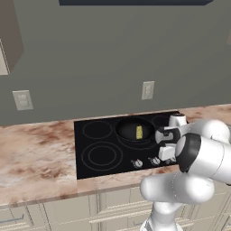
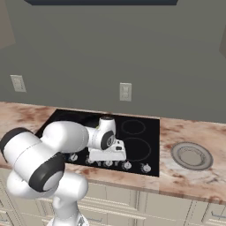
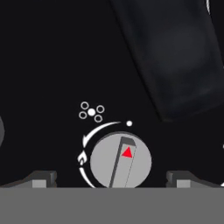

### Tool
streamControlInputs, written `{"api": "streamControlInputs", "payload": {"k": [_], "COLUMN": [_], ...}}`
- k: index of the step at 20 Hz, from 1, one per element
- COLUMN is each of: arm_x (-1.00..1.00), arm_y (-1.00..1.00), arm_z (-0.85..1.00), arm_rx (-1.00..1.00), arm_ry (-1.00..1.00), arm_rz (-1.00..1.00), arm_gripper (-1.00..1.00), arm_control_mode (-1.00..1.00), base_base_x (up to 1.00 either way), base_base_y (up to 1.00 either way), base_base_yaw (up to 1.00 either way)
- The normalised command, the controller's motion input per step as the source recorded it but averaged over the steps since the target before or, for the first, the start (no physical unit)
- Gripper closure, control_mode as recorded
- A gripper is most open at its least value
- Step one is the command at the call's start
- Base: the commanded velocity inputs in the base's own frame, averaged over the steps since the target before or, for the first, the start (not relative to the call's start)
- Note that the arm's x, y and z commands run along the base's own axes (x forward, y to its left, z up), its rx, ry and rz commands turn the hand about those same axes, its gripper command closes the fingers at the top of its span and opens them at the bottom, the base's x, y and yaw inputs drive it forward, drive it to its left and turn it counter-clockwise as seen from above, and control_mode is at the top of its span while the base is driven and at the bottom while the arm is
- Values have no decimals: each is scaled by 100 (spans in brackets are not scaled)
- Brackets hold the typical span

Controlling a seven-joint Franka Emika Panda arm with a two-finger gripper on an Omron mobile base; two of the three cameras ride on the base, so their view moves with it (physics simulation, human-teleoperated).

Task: Pick up the butter stick and place it in the pan. Then turn on the burner for the pan.

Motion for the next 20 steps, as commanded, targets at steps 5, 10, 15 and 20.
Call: {"api": "streamControlInputs", "payload": {"k": [5,10,15,20], "arm_x": [-4,0,0,-1], "arm_y": [2,8,24,30], "arm_z": [-17,-16,-9,-10], "arm_rx": [0,0,0,0], "arm_ry": [0,0,-3,-2], "arm_rz": [0,0,1,3], "arm_gripper": [100,100,100,100], "arm_control_mode": [-100,-100,-100,-100], "base_base_x": [0,0,0,0], "base_base_y": [0,0,0,0], "base_base_yaw": [0,0,0,0]}}
